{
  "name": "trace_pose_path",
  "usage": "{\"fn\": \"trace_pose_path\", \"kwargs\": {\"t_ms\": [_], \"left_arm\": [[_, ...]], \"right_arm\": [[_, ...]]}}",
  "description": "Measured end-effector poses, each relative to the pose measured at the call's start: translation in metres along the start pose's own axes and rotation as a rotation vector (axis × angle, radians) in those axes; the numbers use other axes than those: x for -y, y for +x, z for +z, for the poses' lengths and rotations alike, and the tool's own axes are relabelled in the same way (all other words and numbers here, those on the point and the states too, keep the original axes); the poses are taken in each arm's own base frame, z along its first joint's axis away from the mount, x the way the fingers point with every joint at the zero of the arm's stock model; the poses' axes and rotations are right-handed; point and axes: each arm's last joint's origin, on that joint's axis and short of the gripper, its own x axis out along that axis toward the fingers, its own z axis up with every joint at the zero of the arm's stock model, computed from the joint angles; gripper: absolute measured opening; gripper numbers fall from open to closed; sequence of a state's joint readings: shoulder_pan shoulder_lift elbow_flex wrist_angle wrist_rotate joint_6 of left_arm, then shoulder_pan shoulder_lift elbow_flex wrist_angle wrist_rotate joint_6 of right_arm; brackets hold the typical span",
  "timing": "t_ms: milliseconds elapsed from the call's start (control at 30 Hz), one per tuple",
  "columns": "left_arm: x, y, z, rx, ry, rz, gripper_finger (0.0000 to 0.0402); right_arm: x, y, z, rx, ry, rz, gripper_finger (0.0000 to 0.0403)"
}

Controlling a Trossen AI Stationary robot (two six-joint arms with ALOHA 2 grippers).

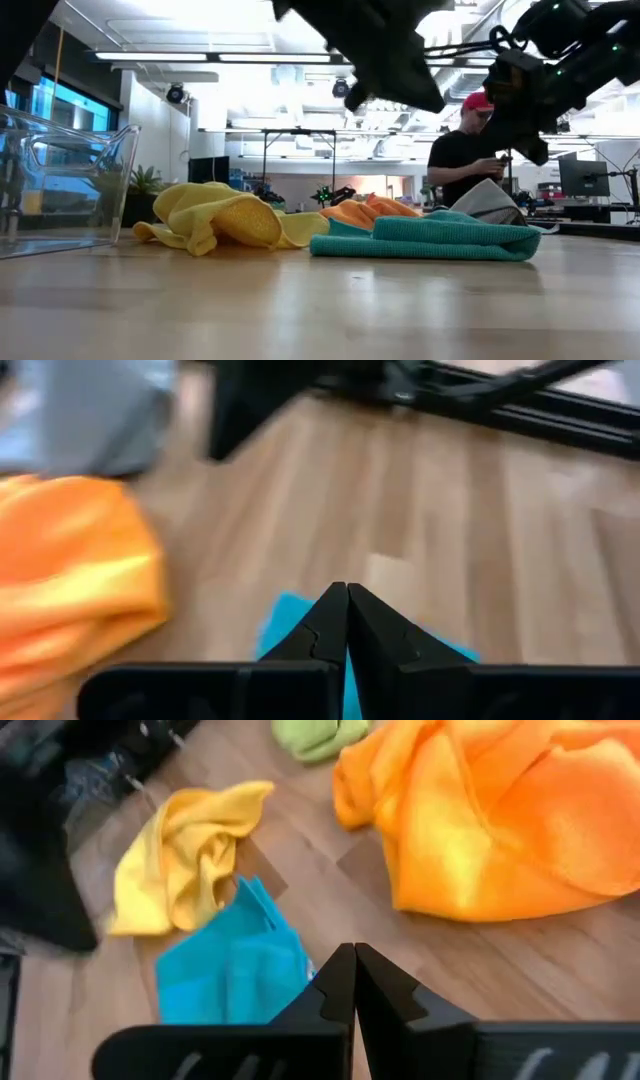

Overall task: Fold microfiber towels
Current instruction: Fold the blue towel

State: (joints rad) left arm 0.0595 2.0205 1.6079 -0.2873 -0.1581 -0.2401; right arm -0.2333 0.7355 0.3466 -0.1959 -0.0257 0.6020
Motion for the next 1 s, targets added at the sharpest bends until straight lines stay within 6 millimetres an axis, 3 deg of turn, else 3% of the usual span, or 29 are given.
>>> {"fn": "trace_pose_path", "kwargs": {"t_ms": [133, 333, 467, 633, 833, 1000], "left_arm": [[-0.018, -0.003, -0.008, -0.041, -0.058, 0.046, 0.002], [-0.046, 0.015, -0.043, -0.172, -0.19, -0.022, 0.0079], [-0.058, 0.023, -0.066, -0.24, -0.011, 0.005, 0.0123], [-0.062, 0.024, -0.071, -0.254, 0.283, -0.009, 0.0162], [-0.05, 0.037, -0.075, -0.203, 0.513, -0.117, 0.0177], [-0.036, 0.049, -0.083, -0.229, 0.607, -0.12, 0.0177]], "right_arm": [[-0.001, -0.003, 0.001, 0.012, 0.005, 0.009, 0.0], [-0.001, -0.001, -0.001, -0.006, 0.045, 0.006, 0.0], [0.0, 0.0, -0.001, -0.013, 0.05, 0.004, 0.0], [0.0, 0.0, -0.001, -0.009, 0.052, 0.003, 0.0], [0.0, 0.0, -0.001, 0.002, 0.076, -0.012, 0.0], [0.0, 0.0, 0.0, 0.015, 0.103, -0.027, 0.0]]}}
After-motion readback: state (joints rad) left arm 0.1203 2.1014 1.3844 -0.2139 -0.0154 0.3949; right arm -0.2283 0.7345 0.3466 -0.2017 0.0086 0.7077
